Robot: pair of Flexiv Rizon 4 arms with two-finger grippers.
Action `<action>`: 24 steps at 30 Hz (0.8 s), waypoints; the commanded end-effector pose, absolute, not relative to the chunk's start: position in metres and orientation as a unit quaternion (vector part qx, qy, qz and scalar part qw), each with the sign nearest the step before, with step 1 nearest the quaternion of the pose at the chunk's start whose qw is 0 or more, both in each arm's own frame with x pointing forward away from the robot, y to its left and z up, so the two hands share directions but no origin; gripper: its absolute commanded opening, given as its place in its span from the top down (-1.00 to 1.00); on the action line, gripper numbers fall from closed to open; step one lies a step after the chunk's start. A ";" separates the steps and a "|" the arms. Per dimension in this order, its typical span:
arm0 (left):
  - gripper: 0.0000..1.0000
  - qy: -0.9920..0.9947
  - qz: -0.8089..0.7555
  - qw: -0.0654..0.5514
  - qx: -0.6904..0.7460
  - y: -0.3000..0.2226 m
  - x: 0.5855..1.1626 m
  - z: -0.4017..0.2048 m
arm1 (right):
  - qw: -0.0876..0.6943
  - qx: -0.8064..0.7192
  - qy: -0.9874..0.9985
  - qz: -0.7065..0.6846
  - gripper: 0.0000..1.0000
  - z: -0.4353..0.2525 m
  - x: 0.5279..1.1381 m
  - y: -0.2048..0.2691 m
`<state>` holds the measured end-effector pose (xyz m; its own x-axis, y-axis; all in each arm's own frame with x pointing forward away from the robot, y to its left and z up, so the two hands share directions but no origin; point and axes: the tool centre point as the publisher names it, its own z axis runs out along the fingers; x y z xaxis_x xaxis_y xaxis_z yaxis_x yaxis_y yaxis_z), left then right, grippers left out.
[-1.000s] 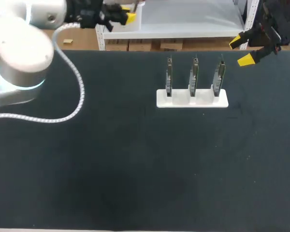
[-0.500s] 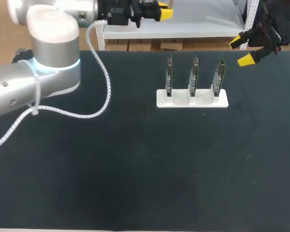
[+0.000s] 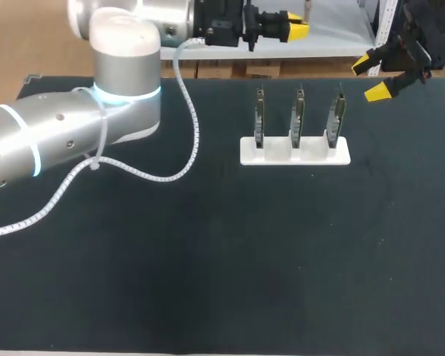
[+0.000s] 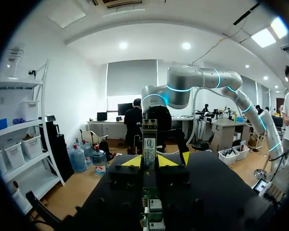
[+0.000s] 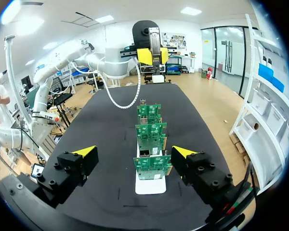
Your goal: Pick up the optical module with the left hand, and insert it into the network port with the right hand.
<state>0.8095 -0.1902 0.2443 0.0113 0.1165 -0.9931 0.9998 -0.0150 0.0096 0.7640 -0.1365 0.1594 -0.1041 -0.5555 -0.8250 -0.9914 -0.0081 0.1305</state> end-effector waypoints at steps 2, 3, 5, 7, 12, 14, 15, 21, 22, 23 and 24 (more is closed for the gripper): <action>1.00 0.524 -0.477 0.477 0.521 -0.198 0.808 0.237 | 0.291 -0.603 0.642 0.374 -1.00 0.160 0.763 -0.136; 1.00 0.525 -0.477 0.479 0.517 -0.199 0.806 0.236 | 0.291 -0.603 0.642 0.374 -1.00 0.160 0.763 -0.136; 1.00 0.527 -0.479 0.484 0.509 -0.201 0.802 0.233 | 0.291 -0.603 0.642 0.374 -1.00 0.160 0.763 -0.136; 1.00 0.529 -0.478 0.486 0.505 -0.204 0.799 0.230 | 0.291 -0.603 0.642 0.374 -1.00 0.160 0.763 -0.136; 1.00 0.531 -0.478 0.489 0.500 -0.211 0.792 0.226 | 0.291 -0.603 0.642 0.374 -1.00 0.160 0.763 -0.136; 1.00 0.531 -0.479 0.489 0.499 -0.215 0.789 0.225 | 0.291 -0.603 0.642 0.374 -1.00 0.160 0.763 -0.136; 1.00 0.530 -0.480 0.488 0.500 -0.217 0.788 0.224 | 0.291 -0.603 0.642 0.374 -1.00 0.160 0.763 -0.136; 1.00 0.526 -0.484 0.485 0.504 -0.228 0.782 0.221 | 0.291 -0.603 0.642 0.374 -1.00 0.160 0.763 -0.136; 1.00 0.526 -0.484 0.484 0.504 -0.230 0.781 0.220 | 0.291 -0.603 0.642 0.374 -1.00 0.160 0.763 -0.136; 1.00 0.526 -0.485 0.484 0.504 -0.231 0.780 0.220 | 0.291 -0.603 0.642 0.374 -1.00 0.160 0.763 -0.136; 1.00 0.525 -0.486 0.484 0.504 -0.233 0.780 0.220 | 0.291 -0.603 0.642 0.374 -1.00 0.160 0.763 -0.136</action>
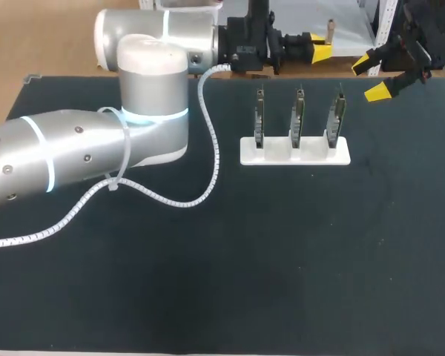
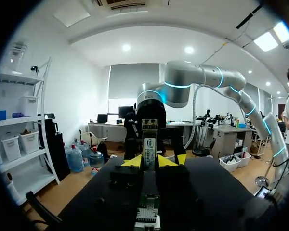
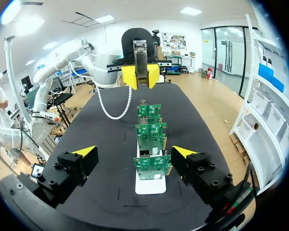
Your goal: Pick up the optical module with the left hand, and insert it into the network port with the right hand.
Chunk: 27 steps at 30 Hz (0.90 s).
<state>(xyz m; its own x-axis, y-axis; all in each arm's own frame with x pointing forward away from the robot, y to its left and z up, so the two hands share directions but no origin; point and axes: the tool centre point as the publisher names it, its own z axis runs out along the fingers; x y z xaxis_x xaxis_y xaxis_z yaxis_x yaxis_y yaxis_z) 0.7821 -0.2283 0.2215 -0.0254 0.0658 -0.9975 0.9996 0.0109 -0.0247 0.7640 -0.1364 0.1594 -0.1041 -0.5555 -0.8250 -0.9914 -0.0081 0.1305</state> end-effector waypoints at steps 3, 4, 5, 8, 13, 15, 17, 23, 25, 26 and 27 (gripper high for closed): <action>1.00 0.524 -0.486 0.484 0.504 -0.236 0.778 0.219 | 0.291 -0.603 0.642 0.374 -1.00 0.160 0.763 -0.136; 1.00 0.524 -0.485 0.485 0.505 -0.238 0.777 0.219 | 0.291 -0.603 0.642 0.374 -1.00 0.160 0.763 -0.136; 1.00 0.524 -0.484 0.485 0.505 -0.238 0.776 0.218 | 0.291 -0.603 0.642 0.374 -1.00 0.160 0.763 -0.136; 1.00 0.526 -0.481 0.484 0.508 -0.242 0.774 0.215 | 0.291 -0.603 0.642 0.374 -1.00 0.160 0.763 -0.136; 1.00 0.529 -0.475 0.477 0.517 -0.248 0.767 0.208 | 0.291 -0.603 0.642 0.374 -1.00 0.160 0.763 -0.136; 1.00 0.532 -0.474 0.474 0.518 -0.249 0.765 0.205 | 0.291 -0.603 0.642 0.374 -1.00 0.160 0.763 -0.136; 1.00 0.534 -0.476 0.473 0.514 -0.250 0.764 0.202 | 0.291 -0.603 0.642 0.374 -1.00 0.160 0.763 -0.136; 1.00 0.536 -0.474 0.479 0.508 -0.251 0.762 0.200 | 0.291 -0.603 0.642 0.374 -1.00 0.160 0.763 -0.136; 1.00 0.536 -0.473 0.481 0.507 -0.252 0.761 0.199 | 0.291 -0.603 0.642 0.374 -1.00 0.160 0.763 -0.136; 1.00 0.537 -0.473 0.481 0.507 -0.252 0.761 0.198 | 0.291 -0.603 0.642 0.374 -1.00 0.160 0.763 -0.136; 1.00 0.537 -0.472 0.482 0.507 -0.253 0.760 0.197 | 0.291 -0.603 0.642 0.374 -1.00 0.160 0.763 -0.136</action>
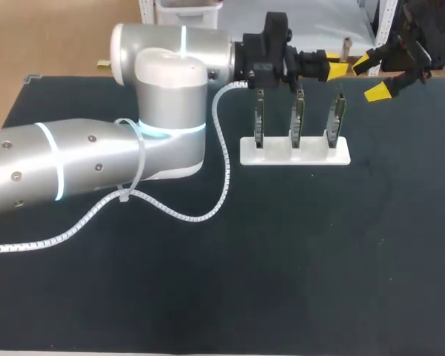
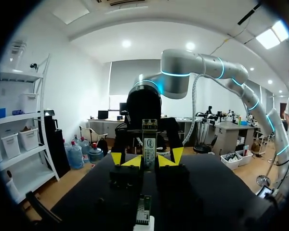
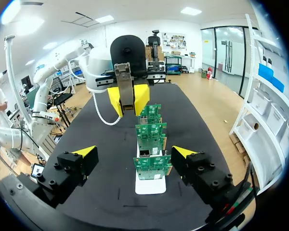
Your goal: Pick up the optical module with the left hand, and insert it into the network port with the right hand.
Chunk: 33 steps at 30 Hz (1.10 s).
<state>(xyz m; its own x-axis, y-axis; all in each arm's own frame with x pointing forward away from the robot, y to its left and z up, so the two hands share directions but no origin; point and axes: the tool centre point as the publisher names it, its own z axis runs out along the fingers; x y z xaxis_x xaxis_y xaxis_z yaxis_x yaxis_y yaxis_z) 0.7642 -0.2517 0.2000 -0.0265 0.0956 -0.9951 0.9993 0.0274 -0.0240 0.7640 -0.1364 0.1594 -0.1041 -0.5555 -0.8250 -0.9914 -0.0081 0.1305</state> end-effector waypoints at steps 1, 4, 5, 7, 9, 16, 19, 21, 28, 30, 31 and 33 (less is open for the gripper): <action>1.00 0.538 -0.472 0.483 0.505 -0.253 0.760 0.196 | 0.291 -0.603 0.642 0.374 -1.00 0.160 0.763 -0.136; 1.00 0.539 -0.474 0.482 0.503 -0.255 0.760 0.194 | 0.291 -0.603 0.642 0.374 -1.00 0.160 0.763 -0.136; 1.00 0.539 -0.476 0.481 0.502 -0.256 0.760 0.193 | 0.291 -0.603 0.642 0.374 -1.00 0.160 0.763 -0.136; 1.00 0.539 -0.476 0.481 0.502 -0.257 0.760 0.192 | 0.291 -0.603 0.642 0.374 -1.00 0.160 0.763 -0.136; 1.00 0.539 -0.477 0.482 0.500 -0.257 0.760 0.191 | 0.291 -0.603 0.642 0.374 -1.00 0.160 0.763 -0.136; 1.00 0.543 -0.480 0.485 0.489 -0.256 0.764 0.187 | 0.291 -0.603 0.642 0.374 -1.00 0.160 0.763 -0.136; 1.00 0.541 -0.479 0.484 0.494 -0.259 0.764 0.188 | 0.291 -0.603 0.642 0.374 -1.00 0.160 0.763 -0.136; 1.00 0.541 -0.479 0.482 0.496 -0.260 0.764 0.187 | 0.291 -0.603 0.642 0.374 -1.00 0.160 0.763 -0.136; 1.00 0.540 -0.481 0.481 0.497 -0.262 0.766 0.187 | 0.291 -0.603 0.642 0.374 -1.00 0.160 0.763 -0.136; 1.00 0.540 -0.480 0.481 0.497 -0.261 0.767 0.187 | 0.291 -0.603 0.642 0.374 -1.00 0.160 0.763 -0.136; 1.00 0.540 -0.480 0.481 0.496 -0.261 0.767 0.187 | 0.291 -0.603 0.642 0.374 -1.00 0.160 0.763 -0.136; 1.00 0.540 -0.481 0.481 0.496 -0.261 0.767 0.186 | 0.291 -0.603 0.642 0.374 -1.00 0.160 0.763 -0.136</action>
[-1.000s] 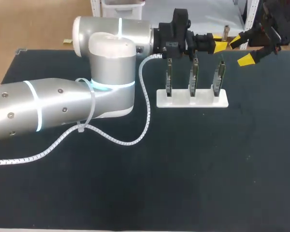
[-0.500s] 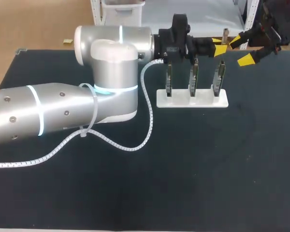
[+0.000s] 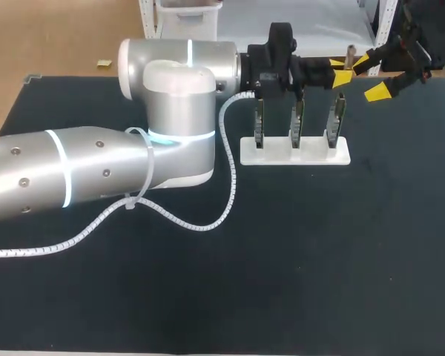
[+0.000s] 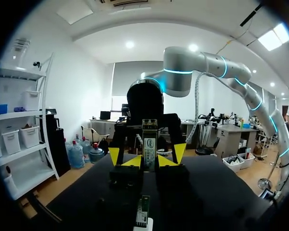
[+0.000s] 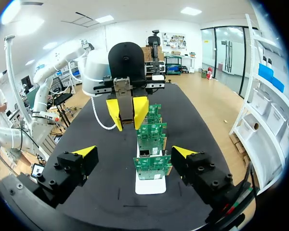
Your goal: Pick up the optical module with the left hand, and insert it into the network port with the right hand.
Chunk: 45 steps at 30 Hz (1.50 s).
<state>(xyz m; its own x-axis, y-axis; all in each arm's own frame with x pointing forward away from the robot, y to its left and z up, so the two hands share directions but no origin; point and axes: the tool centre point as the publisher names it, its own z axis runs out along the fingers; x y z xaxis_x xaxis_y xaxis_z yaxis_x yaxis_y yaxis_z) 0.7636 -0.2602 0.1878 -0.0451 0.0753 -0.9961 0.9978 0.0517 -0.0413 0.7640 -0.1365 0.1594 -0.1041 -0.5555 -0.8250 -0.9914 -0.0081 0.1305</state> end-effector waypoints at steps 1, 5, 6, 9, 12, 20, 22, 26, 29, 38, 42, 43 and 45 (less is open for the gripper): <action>1.00 0.540 -0.481 0.480 0.496 -0.261 0.767 0.186 | 0.291 -0.603 0.642 0.374 -1.00 0.160 0.763 -0.136; 1.00 0.540 -0.483 0.475 0.500 -0.263 0.764 0.184 | 0.291 -0.603 0.642 0.374 -1.00 0.160 0.763 -0.136; 1.00 0.540 -0.484 0.474 0.500 -0.264 0.764 0.183 | 0.291 -0.603 0.642 0.374 -1.00 0.160 0.763 -0.136; 1.00 0.540 -0.485 0.473 0.500 -0.264 0.763 0.183 | 0.291 -0.603 0.642 0.374 -1.00 0.160 0.763 -0.136; 1.00 0.540 -0.485 0.472 0.500 -0.264 0.763 0.183 | 0.291 -0.603 0.642 0.374 -1.00 0.160 0.763 -0.136; 1.00 0.542 -0.483 0.473 0.499 -0.265 0.766 0.182 | 0.291 -0.603 0.642 0.374 -1.00 0.160 0.763 -0.136; 1.00 0.540 -0.481 0.473 0.503 -0.267 0.764 0.184 | 0.291 -0.603 0.642 0.374 -1.00 0.160 0.763 -0.136; 1.00 0.541 -0.480 0.472 0.504 -0.269 0.764 0.183 | 0.291 -0.603 0.642 0.374 -1.00 0.160 0.763 -0.136; 1.00 0.544 -0.481 0.470 0.501 -0.269 0.765 0.181 | 0.291 -0.603 0.642 0.374 -1.00 0.160 0.763 -0.136; 1.00 0.545 -0.481 0.470 0.500 -0.269 0.766 0.179 | 0.291 -0.603 0.642 0.374 -1.00 0.160 0.763 -0.136; 1.00 0.545 -0.482 0.471 0.499 -0.269 0.766 0.179 | 0.291 -0.603 0.642 0.374 -1.00 0.160 0.763 -0.136; 1.00 0.545 -0.482 0.470 0.499 -0.269 0.766 0.179 | 0.291 -0.603 0.642 0.374 -1.00 0.160 0.763 -0.136; 1.00 0.544 -0.483 0.469 0.501 -0.269 0.766 0.179 | 0.291 -0.603 0.642 0.374 -1.00 0.160 0.763 -0.136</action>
<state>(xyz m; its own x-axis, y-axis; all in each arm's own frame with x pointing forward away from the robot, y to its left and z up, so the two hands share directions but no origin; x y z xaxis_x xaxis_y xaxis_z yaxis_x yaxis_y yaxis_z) 0.7626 -0.2677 0.1797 -0.0586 0.0902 -0.9942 0.9977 0.0405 -0.0552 0.7640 -0.1364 0.1594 -0.1041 -0.5555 -0.8250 -0.9914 -0.0081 0.1305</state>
